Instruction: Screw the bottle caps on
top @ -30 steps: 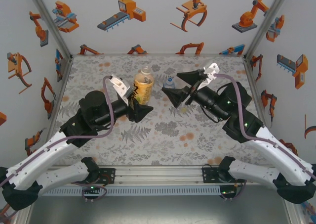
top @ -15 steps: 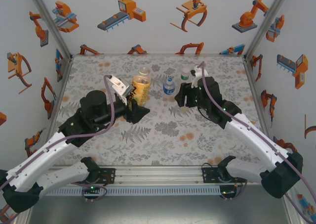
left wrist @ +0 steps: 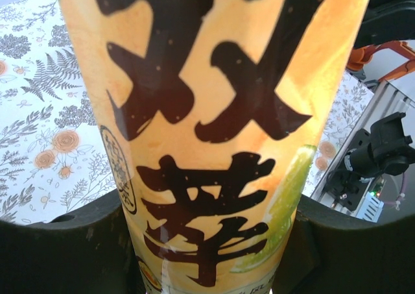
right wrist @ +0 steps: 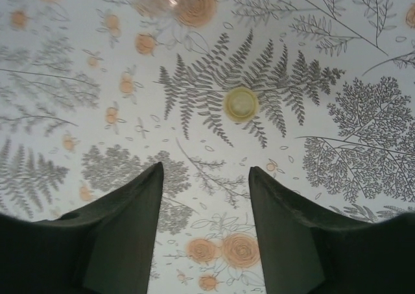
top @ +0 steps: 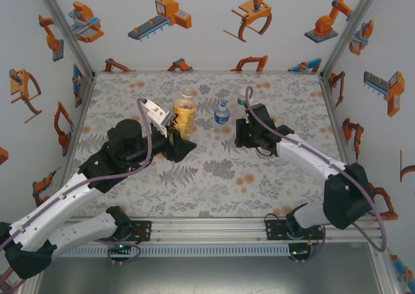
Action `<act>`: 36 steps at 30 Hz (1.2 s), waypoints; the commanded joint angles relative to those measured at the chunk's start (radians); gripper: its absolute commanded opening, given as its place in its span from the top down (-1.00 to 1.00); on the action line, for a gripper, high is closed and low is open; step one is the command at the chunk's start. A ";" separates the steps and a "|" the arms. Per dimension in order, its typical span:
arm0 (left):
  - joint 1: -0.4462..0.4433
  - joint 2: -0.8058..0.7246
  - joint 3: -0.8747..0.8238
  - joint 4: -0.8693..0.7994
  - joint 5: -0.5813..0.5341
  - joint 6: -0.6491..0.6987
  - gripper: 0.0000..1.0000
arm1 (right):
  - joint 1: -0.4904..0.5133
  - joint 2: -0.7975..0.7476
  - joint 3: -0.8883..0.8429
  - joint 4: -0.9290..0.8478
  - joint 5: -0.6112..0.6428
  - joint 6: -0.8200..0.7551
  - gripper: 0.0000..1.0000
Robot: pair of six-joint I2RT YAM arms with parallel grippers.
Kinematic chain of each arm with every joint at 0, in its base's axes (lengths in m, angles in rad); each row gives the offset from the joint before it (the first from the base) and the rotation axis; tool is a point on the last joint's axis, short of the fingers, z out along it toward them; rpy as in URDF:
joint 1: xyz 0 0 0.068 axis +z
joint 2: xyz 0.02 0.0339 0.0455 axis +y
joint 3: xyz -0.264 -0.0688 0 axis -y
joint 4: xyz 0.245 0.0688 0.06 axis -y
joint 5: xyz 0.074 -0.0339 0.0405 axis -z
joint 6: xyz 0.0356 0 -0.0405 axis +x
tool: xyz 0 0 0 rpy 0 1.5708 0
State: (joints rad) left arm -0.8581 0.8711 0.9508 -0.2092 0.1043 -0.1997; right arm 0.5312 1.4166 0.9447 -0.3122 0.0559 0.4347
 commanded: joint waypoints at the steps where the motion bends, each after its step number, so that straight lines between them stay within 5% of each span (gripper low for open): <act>1: 0.007 0.000 -0.014 0.038 0.002 -0.025 1.00 | -0.007 0.041 -0.016 0.062 0.089 0.029 0.10; 36: 0.042 -0.015 -0.015 0.008 -0.016 -0.032 1.00 | -0.007 0.308 -0.001 0.190 0.152 0.093 0.18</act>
State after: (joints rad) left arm -0.8230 0.8734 0.9417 -0.2016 0.0967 -0.2173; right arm 0.5312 1.7004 0.9234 -0.1238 0.1932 0.5270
